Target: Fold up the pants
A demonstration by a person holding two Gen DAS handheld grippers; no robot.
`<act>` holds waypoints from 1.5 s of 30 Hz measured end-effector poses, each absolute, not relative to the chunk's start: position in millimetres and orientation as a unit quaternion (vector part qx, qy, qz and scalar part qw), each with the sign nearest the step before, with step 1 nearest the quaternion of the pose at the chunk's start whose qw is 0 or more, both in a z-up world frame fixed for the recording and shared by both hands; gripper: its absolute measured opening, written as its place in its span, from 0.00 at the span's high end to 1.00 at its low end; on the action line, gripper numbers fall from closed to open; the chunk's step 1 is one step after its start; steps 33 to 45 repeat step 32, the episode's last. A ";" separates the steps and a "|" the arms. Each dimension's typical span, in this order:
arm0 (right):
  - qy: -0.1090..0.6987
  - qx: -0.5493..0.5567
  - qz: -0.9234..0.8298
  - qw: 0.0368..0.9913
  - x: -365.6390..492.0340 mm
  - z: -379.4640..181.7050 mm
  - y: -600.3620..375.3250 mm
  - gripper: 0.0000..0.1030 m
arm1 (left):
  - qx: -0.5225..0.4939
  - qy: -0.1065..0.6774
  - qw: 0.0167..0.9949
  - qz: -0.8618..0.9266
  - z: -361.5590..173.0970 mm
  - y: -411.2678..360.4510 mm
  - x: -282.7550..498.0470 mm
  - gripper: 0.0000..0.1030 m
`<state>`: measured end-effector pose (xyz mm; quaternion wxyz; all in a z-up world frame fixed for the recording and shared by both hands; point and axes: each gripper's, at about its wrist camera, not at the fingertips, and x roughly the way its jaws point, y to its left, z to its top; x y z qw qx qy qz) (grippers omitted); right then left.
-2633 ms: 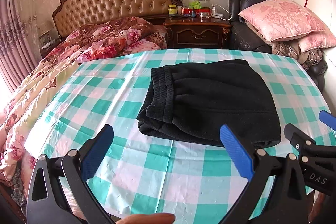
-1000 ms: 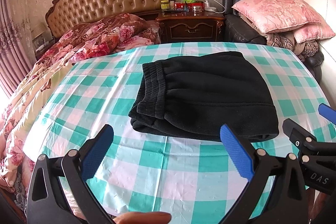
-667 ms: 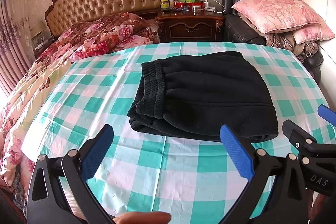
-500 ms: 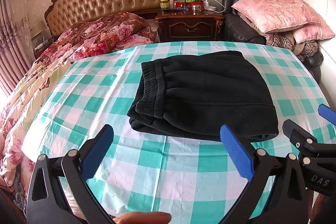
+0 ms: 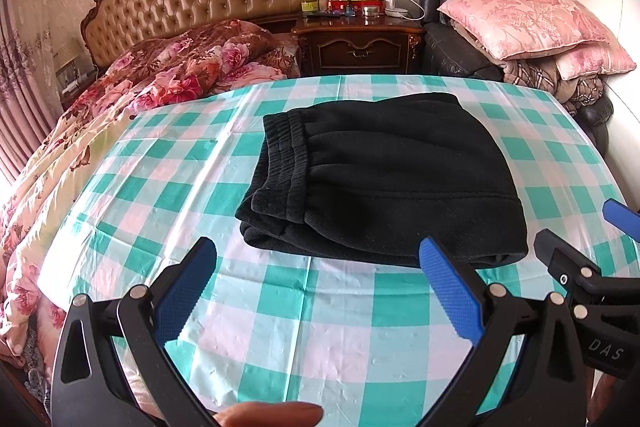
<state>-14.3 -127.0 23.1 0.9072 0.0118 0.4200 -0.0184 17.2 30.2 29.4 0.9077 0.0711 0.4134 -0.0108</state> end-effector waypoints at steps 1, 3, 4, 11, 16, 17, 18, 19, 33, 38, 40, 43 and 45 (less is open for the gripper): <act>0.420 0.012 -0.018 0.907 -14.8 22.7 -126.5 0.04 | 0.071 0.414 0.908 -0.011 29.2 30.3 17.6 0.02; 0.420 0.013 -0.017 0.907 -15.8 22.1 -124.5 0.04 | 0.069 0.416 0.907 -0.012 28.9 30.6 18.2 0.02; 0.420 0.013 -0.017 0.907 -15.1 21.8 -126.4 0.04 | 0.067 0.417 0.906 -0.013 28.7 31.3 18.6 0.02; 0.421 0.014 -0.016 0.907 -15.6 21.2 -126.0 0.04 | 0.063 0.421 0.905 -0.015 27.5 31.1 20.9 0.02; 0.420 0.018 -0.019 0.907 -15.2 20.7 -129.6 0.04 | 0.068 0.424 0.903 -0.016 24.4 29.6 23.2 0.02; 0.419 0.019 -0.019 0.907 -15.1 21.0 -130.6 0.04 | 0.068 0.424 0.903 -0.014 24.1 29.7 23.6 0.02; 0.419 0.020 -0.019 0.908 -15.3 21.2 -130.7 0.04 | 0.067 0.423 0.904 -0.012 24.1 29.9 23.4 0.02; 0.419 0.019 -0.020 0.907 -15.3 21.2 -131.0 0.04 | 0.065 0.415 0.907 -0.008 24.2 30.9 22.3 0.02; 0.419 0.028 -0.026 0.907 -13.9 22.9 -142.6 0.04 | 0.055 0.418 0.907 0.009 19.5 36.2 25.1 0.02; 0.419 0.028 -0.026 0.907 -13.9 22.9 -142.6 0.04 | 0.055 0.418 0.907 0.009 19.5 36.2 25.1 0.02; 0.419 0.028 -0.026 0.907 -13.9 22.9 -142.6 0.04 | 0.055 0.418 0.907 0.009 19.5 36.2 25.1 0.02; 0.419 0.028 -0.026 0.907 -13.9 22.9 -142.6 0.04 | 0.055 0.418 0.907 0.009 19.5 36.2 25.1 0.02; 0.419 0.028 -0.026 0.907 -13.9 22.9 -142.6 0.04 | 0.055 0.418 0.907 0.009 19.5 36.2 25.1 0.02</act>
